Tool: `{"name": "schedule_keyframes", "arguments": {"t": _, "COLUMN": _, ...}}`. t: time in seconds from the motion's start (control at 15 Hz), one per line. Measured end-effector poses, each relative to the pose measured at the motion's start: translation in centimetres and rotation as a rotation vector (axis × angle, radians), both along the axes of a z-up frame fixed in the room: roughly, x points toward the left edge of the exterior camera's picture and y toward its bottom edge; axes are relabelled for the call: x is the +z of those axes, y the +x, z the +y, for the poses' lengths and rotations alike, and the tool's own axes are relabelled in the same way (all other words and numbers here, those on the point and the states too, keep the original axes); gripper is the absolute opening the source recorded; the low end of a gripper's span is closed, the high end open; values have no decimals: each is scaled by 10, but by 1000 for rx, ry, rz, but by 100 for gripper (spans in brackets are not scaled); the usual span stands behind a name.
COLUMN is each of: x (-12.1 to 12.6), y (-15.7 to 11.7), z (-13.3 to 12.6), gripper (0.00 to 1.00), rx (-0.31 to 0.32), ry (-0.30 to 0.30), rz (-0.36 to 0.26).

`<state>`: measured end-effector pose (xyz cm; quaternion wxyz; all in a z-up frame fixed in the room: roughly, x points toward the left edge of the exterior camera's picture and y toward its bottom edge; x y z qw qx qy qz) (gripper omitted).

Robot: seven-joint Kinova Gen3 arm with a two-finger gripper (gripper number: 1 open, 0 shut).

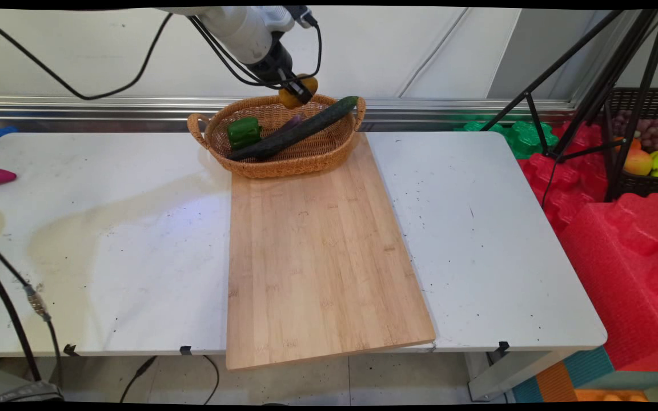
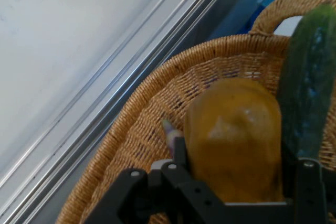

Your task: Place the picked object in the vegetable basket

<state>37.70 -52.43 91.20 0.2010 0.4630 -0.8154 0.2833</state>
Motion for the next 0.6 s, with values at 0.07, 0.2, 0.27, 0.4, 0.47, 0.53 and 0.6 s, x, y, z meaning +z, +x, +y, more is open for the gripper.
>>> {"name": "schedule_keyframes", "arguments": {"t": 0.07, "x": -5, "y": 2, "z": -5, "gripper": 0, "rx": -5, "ry": 6, "rz": -4}}
{"name": "schedule_keyframes", "arguments": {"t": 0.2, "x": -15, "y": 5, "z": -16, "gripper": 0, "rx": -16, "ry": 17, "rz": -12}}
{"name": "schedule_keyframes", "arguments": {"t": 0.27, "x": -18, "y": 7, "z": -21, "gripper": 0, "rx": -19, "ry": 21, "rz": -15}}
{"name": "schedule_keyframes", "arguments": {"t": 0.4, "x": -24, "y": 11, "z": -27, "gripper": 0, "rx": -24, "ry": 27, "rz": -20}}
{"name": "schedule_keyframes", "arguments": {"t": 0.47, "x": -27, "y": 12, "z": -30, "gripper": 0, "rx": -26, "ry": 30, "rz": -22}}
{"name": "schedule_keyframes", "arguments": {"t": 0.53, "x": -28, "y": 13, "z": -33, "gripper": 100, "rx": -29, "ry": 32, "rz": -23}}
{"name": "schedule_keyframes", "arguments": {"t": 0.6, "x": -30, "y": 15, "z": -35, "gripper": 100, "rx": -31, "ry": 33, "rz": -24}}
